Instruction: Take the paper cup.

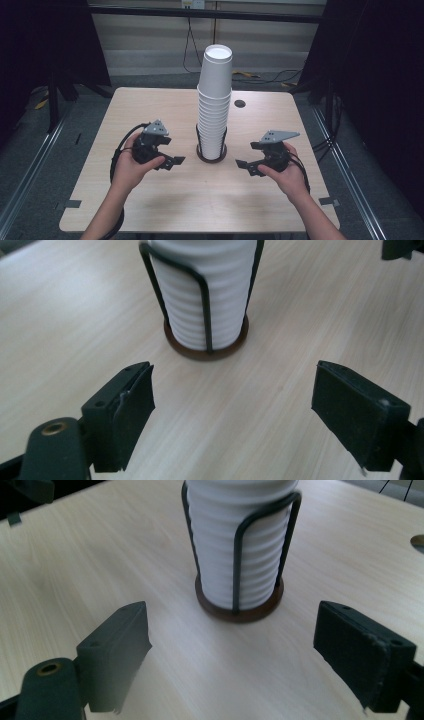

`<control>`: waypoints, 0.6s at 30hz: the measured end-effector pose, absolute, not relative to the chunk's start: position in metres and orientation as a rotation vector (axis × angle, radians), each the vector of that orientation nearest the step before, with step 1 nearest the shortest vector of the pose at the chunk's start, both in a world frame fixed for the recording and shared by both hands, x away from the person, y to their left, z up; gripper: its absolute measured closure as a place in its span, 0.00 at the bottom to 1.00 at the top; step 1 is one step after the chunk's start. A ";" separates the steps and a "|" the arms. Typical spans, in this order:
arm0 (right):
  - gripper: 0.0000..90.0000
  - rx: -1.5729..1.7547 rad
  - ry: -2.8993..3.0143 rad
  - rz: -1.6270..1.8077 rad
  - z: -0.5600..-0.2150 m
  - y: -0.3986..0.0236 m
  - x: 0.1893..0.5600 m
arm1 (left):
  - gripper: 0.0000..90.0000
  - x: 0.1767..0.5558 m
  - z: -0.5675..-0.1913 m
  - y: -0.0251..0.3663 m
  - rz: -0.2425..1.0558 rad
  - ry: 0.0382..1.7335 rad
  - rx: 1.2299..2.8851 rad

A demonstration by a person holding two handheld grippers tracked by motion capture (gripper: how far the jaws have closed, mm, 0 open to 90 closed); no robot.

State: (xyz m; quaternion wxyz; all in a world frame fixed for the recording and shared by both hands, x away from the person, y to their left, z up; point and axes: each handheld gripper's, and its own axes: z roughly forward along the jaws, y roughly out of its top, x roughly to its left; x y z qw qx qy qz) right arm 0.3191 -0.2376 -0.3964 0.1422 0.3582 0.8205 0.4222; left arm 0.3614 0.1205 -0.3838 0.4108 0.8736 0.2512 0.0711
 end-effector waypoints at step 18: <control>0.16 0.956 2.302 1.310 -0.330 -0.206 0.343 | 0.18 0.391 -0.296 0.098 0.216 0.598 2.145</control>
